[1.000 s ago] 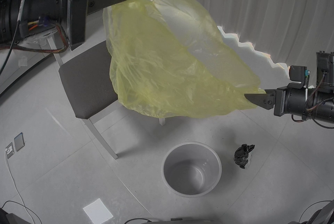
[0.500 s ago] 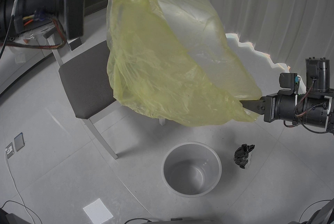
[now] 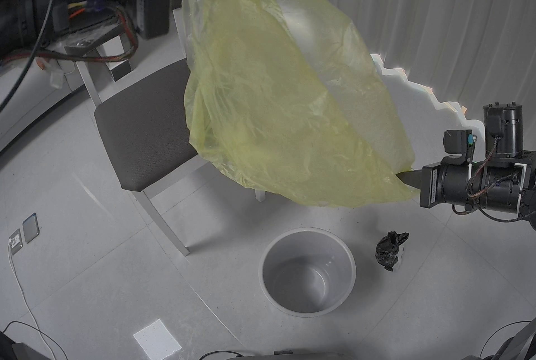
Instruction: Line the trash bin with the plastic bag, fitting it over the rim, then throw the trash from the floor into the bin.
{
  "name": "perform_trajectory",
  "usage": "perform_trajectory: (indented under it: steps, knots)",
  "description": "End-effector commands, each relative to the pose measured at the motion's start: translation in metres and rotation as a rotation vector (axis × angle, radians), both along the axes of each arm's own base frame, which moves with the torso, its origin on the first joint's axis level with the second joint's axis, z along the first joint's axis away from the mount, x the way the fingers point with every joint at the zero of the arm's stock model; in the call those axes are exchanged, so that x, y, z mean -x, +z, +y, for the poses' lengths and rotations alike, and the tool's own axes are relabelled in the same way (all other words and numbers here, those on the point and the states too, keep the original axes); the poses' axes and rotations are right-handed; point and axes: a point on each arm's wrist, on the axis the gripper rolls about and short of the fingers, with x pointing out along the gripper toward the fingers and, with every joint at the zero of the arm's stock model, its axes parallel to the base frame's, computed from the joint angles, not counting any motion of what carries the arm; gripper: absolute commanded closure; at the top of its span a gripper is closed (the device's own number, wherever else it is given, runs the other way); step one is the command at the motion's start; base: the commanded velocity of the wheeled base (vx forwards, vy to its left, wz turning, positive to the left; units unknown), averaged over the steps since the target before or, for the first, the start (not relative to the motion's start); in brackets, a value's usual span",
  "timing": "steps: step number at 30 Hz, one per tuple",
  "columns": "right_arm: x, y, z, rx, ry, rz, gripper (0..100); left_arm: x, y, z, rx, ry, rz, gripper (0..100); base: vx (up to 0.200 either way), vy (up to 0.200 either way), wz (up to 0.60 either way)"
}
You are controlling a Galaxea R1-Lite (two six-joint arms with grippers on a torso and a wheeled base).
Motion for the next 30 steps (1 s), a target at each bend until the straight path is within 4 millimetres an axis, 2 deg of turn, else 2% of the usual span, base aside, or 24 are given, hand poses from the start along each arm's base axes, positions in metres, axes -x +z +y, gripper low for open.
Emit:
perform_trajectory:
  steps: [1,4,8,11,12,13,14,16,18,19,21,22,23,30]
  knots:
    - [-0.001,-0.015,-0.009,0.019,-0.035,0.05,100,-0.028,-0.027,-0.029,0.031,0.303,0.161,100,0.0,0.0,0.0]
    - [0.0,-0.017,-0.011,0.029,-0.052,0.058,100,-0.022,-0.045,-0.036,0.071,0.294,0.277,100,0.0,0.0,0.0]
    - [0.003,-0.025,-0.011,0.063,-0.081,0.076,100,-0.012,-0.093,-0.028,0.049,0.324,0.455,100,0.0,0.0,0.0]
    - [0.003,-0.031,-0.011,0.076,-0.083,0.099,100,-0.009,-0.12,-0.025,0.026,0.336,0.543,100,0.0,0.0,0.0]
    - [0.004,-0.032,-0.011,0.077,-0.083,0.103,100,-0.008,-0.123,-0.025,0.027,0.336,0.552,100,0.0,0.0,0.0]
    - [0.005,-0.039,-0.012,0.097,-0.092,0.121,100,-0.008,-0.139,-0.025,0.03,0.336,0.603,100,0.0,0.0,0.0]
    - [0.007,-0.042,-0.013,0.107,-0.097,0.13,100,-0.009,-0.147,-0.026,0.034,0.336,0.623,100,0.0,0.0,0.0]
    - [0.011,-0.051,-0.014,0.128,-0.103,0.161,100,-0.015,-0.167,-0.029,0.054,0.338,0.668,100,0.0,0.0,0.0]
    - [0.011,-0.056,-0.014,0.136,-0.102,0.178,100,-0.018,-0.178,-0.031,0.059,0.343,0.684,100,0.0,0.0,0.0]
    - [0.011,-0.064,-0.014,0.148,-0.102,0.206,100,-0.023,-0.194,-0.033,0.064,0.357,0.702,100,0.0,0.0,0.0]
    - [0.01,-0.073,-0.014,0.163,-0.101,0.24,100,-0.031,-0.213,-0.031,0.069,0.383,0.715,100,0.0,0.0,0.0]
    - [0.01,-0.073,-0.014,0.163,-0.101,0.24,100,-0.031,-0.213,-0.031,0.069,0.383,0.715,100,0.0,0.0,0.0]
    - [0.009,-0.081,-0.013,0.181,-0.094,0.271,100,-0.036,-0.228,-0.032,0.072,0.39,0.718,100,0.0,0.0,0.0]
    - [0.003,-0.103,-0.008,0.214,-0.081,0.349,100,-0.051,-0.266,-0.042,0.155,0.375,0.728,100,0.0,0.0,0.0]
